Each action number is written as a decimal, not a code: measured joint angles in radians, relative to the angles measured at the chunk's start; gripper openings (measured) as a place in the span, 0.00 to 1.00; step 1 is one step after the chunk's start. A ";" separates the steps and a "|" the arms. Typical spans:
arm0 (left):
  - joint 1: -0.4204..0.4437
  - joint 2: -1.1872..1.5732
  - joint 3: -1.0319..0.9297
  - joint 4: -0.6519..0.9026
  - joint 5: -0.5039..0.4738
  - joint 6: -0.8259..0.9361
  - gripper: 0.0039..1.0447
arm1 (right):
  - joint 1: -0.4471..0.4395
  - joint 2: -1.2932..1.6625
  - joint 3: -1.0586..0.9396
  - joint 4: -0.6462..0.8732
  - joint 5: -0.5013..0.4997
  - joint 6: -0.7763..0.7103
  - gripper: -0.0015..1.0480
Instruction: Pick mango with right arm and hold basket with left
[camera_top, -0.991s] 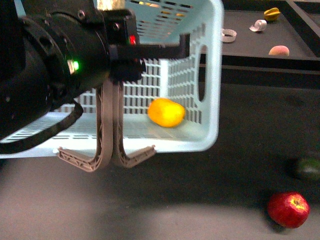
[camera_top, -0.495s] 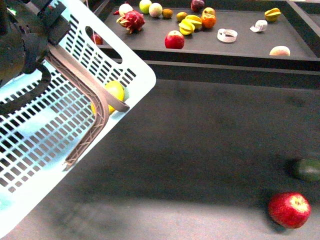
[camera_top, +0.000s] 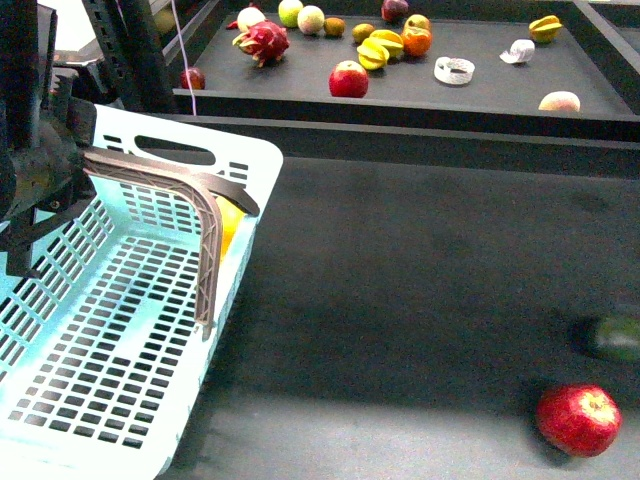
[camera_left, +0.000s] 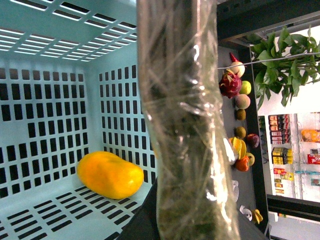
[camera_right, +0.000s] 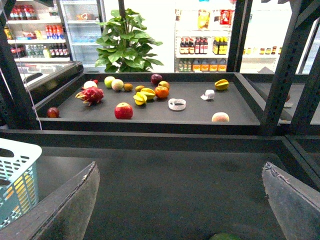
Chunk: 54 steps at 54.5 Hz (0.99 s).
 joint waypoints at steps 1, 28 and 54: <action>0.003 0.005 0.003 -0.006 0.003 -0.005 0.05 | 0.000 0.000 0.000 0.000 0.000 0.000 0.92; 0.038 0.041 0.064 -0.119 0.053 -0.093 0.44 | 0.000 0.000 0.000 0.000 0.000 0.000 0.92; 0.013 -0.354 -0.138 -0.275 -0.095 0.037 0.92 | 0.000 0.000 0.000 0.000 0.000 0.000 0.92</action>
